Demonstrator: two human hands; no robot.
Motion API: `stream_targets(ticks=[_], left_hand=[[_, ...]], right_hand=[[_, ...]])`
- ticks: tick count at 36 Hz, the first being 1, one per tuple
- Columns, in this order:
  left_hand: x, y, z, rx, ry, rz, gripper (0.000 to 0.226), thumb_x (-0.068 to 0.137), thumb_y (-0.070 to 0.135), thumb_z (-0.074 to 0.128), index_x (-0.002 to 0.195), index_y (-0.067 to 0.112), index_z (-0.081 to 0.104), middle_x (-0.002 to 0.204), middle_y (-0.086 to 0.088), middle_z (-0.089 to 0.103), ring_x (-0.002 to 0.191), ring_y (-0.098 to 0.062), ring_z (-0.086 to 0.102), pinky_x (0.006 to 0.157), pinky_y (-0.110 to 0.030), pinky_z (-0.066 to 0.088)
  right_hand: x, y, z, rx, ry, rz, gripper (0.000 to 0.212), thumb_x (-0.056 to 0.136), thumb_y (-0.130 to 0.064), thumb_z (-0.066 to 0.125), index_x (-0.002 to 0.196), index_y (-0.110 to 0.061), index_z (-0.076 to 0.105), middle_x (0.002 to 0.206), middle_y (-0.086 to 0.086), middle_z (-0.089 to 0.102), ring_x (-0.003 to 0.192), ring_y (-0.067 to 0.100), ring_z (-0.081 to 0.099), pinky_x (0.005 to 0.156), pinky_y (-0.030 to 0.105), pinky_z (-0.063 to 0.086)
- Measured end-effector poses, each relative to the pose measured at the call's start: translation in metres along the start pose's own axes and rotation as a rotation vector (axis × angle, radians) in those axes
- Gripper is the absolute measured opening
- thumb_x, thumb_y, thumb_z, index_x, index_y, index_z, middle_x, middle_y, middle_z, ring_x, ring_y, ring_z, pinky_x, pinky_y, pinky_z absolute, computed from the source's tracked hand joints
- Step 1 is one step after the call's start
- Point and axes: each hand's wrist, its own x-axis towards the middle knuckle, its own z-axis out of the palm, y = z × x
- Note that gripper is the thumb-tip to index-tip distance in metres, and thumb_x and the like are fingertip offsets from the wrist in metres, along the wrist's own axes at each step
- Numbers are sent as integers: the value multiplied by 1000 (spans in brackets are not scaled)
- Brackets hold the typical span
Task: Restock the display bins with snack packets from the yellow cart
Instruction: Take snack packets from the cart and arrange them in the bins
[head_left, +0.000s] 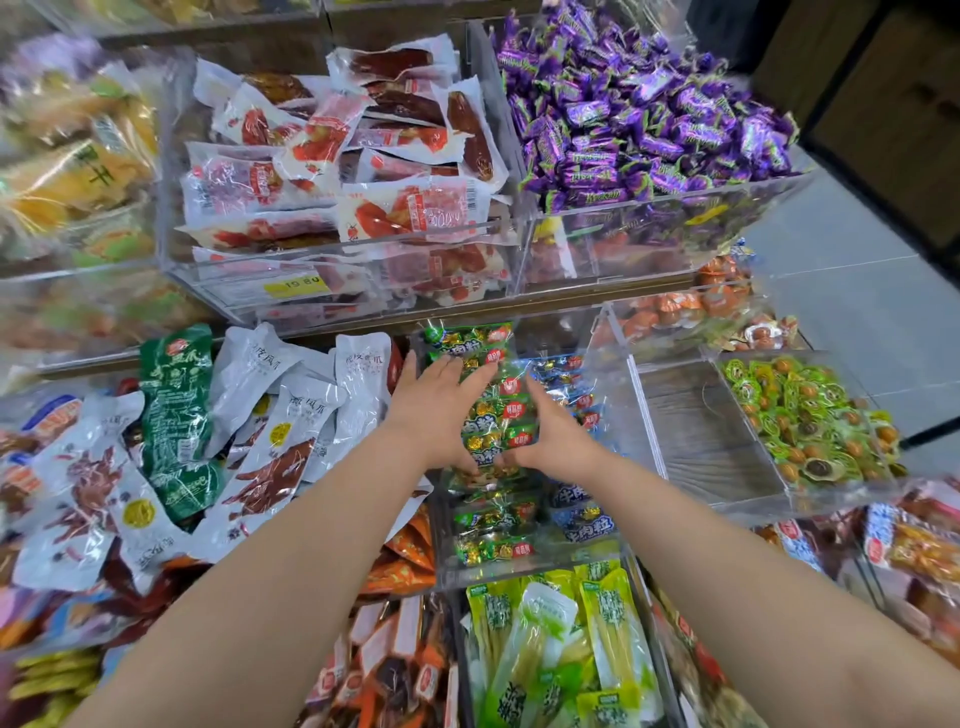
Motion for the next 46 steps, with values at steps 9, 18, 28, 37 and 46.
stream_targets(ticks=[9,18,28,37,46], left_hand=[[5,3,0,40,-109,-55,138,57,67,78,149,33,-20,161,-6,-16,147,-24,-18,113,-59,-6],[-4,5,0,20,-54,-49,147,44,80,73,144,39,-28,156,-9,-28,142,-30,-29,109,-60,-17],[-15,17,-4,-80,15,-39,139,46,82,71,145,46,-20,157,-5,-27,141,-27,-33,108,-56,-19],[-69,61,-3,-525,563,-36,16,87,18,65,95,7,71,93,-9,66,96,-31,57,83,-37,43],[-94,114,58,-861,110,28,15,88,18,60,74,22,62,65,10,58,64,-11,53,61,-21,39]], right_hand=[[-8,-5,-2,18,-9,66,115,65,-21,86,149,-28,8,103,-38,37,88,-12,46,62,-8,32],[-41,19,2,88,102,112,111,70,-29,82,151,-24,7,154,0,25,139,17,30,112,40,30],[-66,29,-1,211,205,88,73,78,-12,76,141,-16,39,133,2,49,118,18,53,100,33,44],[-92,37,-3,272,307,125,23,88,-5,61,111,-9,64,80,-7,61,67,1,56,57,9,43],[-167,47,12,299,528,193,17,87,-5,61,104,-9,65,88,1,62,79,9,54,64,8,41]])
